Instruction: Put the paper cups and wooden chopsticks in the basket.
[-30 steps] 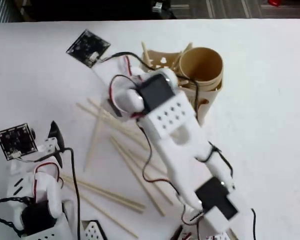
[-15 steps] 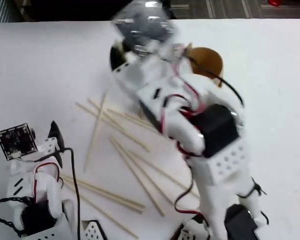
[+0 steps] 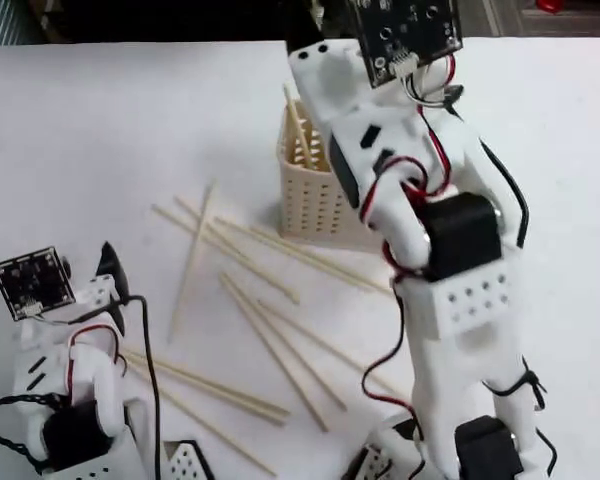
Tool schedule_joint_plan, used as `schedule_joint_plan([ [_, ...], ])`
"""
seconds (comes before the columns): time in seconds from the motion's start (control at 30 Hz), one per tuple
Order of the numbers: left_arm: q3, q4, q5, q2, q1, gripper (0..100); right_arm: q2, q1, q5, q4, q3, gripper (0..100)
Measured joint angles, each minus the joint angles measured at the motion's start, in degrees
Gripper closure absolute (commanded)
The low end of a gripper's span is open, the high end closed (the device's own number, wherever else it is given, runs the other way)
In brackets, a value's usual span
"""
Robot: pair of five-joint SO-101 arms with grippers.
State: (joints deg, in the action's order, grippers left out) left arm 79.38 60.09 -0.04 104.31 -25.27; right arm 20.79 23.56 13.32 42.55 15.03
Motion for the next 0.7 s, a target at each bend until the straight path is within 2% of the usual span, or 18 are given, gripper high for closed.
schedule_joint_plan([
  [0.2, 0.0, 0.0, 0.0, 0.0, 0.0, 80, 2.3, -2.3, 0.0, -15.0, -16.7, 98.1],
  [0.33, 0.0, 0.0, 0.0, 0.0, 0.0, 80, 4.7, -2.5, 0.0, -19.5, -24.9, 97.6],
  [0.4, 0.0, 0.0, 0.0, 0.0, 0.0, 80, 4.7, -2.5, 0.0, -20.1, -27.3, 94.7],
  [0.53, 0.0, 0.0, 0.0, 0.0, 0.0, 80, 4.8, -2.5, -2.2, -19.3, -27.9, 81.0],
  [0.6, 0.0, 0.0, 0.0, 0.0, 0.0, 80, 4.8, -2.5, -4.7, -16.9, -27.2, 80.7],
  [0.7, 0.0, 0.0, 0.0, 0.0, 0.0, 80, 4.9, -2.5, -5.8, -9.7, -22.6, 85.8],
])
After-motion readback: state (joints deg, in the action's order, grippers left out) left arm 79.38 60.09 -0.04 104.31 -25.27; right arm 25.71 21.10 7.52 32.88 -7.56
